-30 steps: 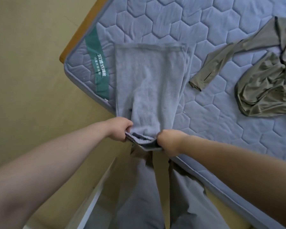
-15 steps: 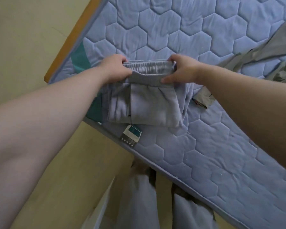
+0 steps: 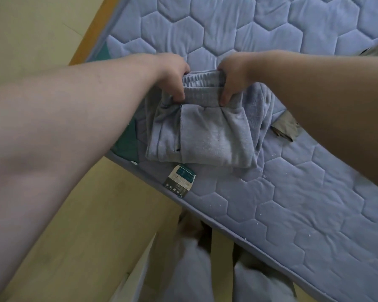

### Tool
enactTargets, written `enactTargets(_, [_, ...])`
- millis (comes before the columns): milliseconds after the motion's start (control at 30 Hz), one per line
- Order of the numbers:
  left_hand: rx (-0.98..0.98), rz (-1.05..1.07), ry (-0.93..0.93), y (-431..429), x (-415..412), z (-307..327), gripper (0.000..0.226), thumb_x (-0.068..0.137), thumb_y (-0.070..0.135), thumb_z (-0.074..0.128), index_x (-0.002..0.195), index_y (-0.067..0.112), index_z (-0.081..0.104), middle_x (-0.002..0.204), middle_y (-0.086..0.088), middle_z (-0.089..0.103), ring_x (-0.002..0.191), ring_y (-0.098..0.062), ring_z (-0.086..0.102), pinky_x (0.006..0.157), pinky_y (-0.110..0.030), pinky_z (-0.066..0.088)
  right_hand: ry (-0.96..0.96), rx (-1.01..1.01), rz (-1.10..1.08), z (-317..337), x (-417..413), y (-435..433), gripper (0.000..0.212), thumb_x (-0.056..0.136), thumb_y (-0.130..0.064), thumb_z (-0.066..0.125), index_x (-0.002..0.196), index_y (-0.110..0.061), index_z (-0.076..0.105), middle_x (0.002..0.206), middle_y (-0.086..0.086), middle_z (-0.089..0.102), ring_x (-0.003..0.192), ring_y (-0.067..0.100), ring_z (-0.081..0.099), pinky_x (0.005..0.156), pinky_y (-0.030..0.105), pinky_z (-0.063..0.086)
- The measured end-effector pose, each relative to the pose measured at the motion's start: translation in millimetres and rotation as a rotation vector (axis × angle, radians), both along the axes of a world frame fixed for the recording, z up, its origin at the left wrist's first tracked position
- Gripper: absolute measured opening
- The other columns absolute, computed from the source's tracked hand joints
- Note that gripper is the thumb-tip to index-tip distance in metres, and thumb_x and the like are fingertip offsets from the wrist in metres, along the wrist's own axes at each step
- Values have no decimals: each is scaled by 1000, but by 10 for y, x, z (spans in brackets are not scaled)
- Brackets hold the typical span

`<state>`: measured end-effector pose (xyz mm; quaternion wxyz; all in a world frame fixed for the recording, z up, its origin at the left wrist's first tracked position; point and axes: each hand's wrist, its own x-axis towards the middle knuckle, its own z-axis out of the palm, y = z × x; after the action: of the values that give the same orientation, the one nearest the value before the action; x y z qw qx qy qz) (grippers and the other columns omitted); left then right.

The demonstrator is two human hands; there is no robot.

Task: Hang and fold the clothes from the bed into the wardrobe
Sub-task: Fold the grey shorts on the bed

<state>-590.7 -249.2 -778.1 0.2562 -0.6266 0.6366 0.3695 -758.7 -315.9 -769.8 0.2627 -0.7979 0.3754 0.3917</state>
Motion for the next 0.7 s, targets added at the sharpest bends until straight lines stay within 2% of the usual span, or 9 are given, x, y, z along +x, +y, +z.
enactTargets(100, [-160, -51, -1, 168, -62, 126, 26, 71, 30, 76, 89, 20, 60, 83, -1, 57, 88, -33, 62, 68, -35, 46, -18, -138, 102, 118, -20, 138, 57, 61, -46, 89, 104, -15, 67, 90, 4, 59, 84, 29, 59, 63, 36, 47])
enactTargets(167, [-317, -46, -24, 411, -124, 210, 27, 72, 27, 73, 91, 19, 55, 92, -4, 56, 94, -38, 62, 68, -38, 45, -89, -255, 114, 210, -114, 302, 50, 66, -35, 84, 107, -16, 61, 93, 4, 54, 83, 30, 57, 60, 37, 44])
enactTargets(233, [-489, -57, -33, 757, -183, 227, 35, 71, 21, 71, 101, 14, 54, 104, -12, 58, 98, -39, 60, 70, -42, 44, -217, -366, 91, 262, -259, 551, 44, 76, -24, 73, 115, -12, 56, 107, 12, 56, 94, 36, 59, 67, 41, 43])
enactTargets(300, [-668, -94, -14, 1186, -250, 210, 35, 68, 14, 67, 99, 10, 51, 99, -16, 57, 88, -38, 56, 66, -41, 37, -346, -459, 99, 283, -426, 880, 39, 78, -16, 68, 114, -9, 54, 112, 18, 57, 102, 40, 58, 76, 45, 42])
enactTargets(367, [-783, -120, -11, 1584, -334, 161, 31, 69, 13, 59, 98, 10, 48, 95, -16, 57, 83, -36, 54, 66, -41, 36, -424, -524, 125, 243, -595, 1206, 36, 73, -11, 67, 106, -8, 53, 106, 20, 56, 95, 40, 57, 70, 43, 37])
enactTargets(433, [-814, -78, 7, 1903, -444, 56, 30, 73, 12, 54, 102, 6, 52, 105, -19, 60, 93, -38, 58, 75, -46, 43, -462, -560, 128, 174, -746, 1481, 31, 73, -11, 63, 102, -7, 52, 102, 20, 56, 89, 39, 55, 67, 43, 37])
enactTargets(533, [-796, -39, 24, 2226, -588, -108, 35, 78, 17, 58, 109, 1, 58, 131, -22, 58, 125, -42, 54, 100, -50, 44, -463, -532, 114, 40, -940, 1771, 34, 77, -23, 62, 105, -7, 52, 110, 20, 55, 96, 39, 54, 72, 46, 40])
enactTargets(633, [-724, -29, 1, 2388, -663, -269, 63, 80, 41, 66, 127, 2, 48, 148, -21, 47, 142, -41, 40, 112, -56, 36, -447, -490, 128, -153, -1099, 1987, 48, 80, -41, 64, 113, -8, 52, 127, 19, 52, 114, 40, 50, 83, 50, 40])
enactTargets(700, [-651, -33, -62, 2401, -703, -352, 90, 77, 50, 70, 144, 6, 31, 157, -19, 35, 149, -40, 29, 115, -59, 30, -405, -501, 148, -299, -1167, 2105, 57, 81, -40, 67, 125, -7, 50, 140, 21, 46, 128, 42, 43, 97, 59, 37])
